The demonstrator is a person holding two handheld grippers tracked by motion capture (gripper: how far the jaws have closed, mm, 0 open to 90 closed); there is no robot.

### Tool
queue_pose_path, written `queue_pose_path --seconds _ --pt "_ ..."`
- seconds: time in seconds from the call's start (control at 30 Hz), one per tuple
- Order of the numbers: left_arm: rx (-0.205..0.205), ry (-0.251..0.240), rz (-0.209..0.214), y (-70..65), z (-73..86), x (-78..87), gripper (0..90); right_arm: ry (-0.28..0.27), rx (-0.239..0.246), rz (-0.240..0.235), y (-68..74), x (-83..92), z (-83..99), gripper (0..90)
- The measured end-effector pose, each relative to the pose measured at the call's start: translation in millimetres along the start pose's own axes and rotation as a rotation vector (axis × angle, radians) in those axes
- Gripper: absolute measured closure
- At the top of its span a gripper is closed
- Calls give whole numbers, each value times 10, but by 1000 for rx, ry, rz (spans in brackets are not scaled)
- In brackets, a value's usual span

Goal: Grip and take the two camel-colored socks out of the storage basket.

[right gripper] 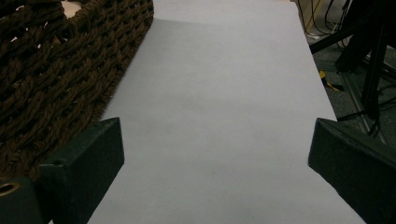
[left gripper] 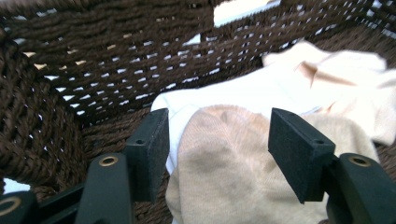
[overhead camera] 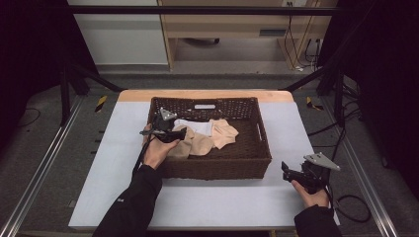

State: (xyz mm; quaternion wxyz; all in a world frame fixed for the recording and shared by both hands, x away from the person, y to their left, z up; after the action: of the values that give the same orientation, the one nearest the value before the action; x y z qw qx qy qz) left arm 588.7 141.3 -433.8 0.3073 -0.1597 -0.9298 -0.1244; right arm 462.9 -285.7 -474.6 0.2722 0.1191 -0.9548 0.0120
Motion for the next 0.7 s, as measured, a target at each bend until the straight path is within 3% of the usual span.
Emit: queue_pose_path --seconds 0.37,0.53,0.7 --pt "-36 79 -5 -58 65 -71 369 3 3 7 -6 -3 0 39" --pt "-75 119 -7 -83 91 -109 378 7 5 6 -5 -9 4 39" --pt "-85 154 2 -76 113 -134 456 14 10 5 2 -20 7 41"
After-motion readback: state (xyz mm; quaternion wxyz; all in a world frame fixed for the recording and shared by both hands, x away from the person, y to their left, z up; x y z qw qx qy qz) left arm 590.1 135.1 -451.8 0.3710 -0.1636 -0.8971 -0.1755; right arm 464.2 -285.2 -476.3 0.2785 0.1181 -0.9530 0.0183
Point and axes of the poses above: each handheld gripper's, and its own axes: x roughly backward along the jaws, z roughly out of its underside, y roughly to its left, the point moved 3 cm from there along -x, roughly forward along the jaws, and after that the axes turned 6 degrees about -z, right-handed, at the moved point
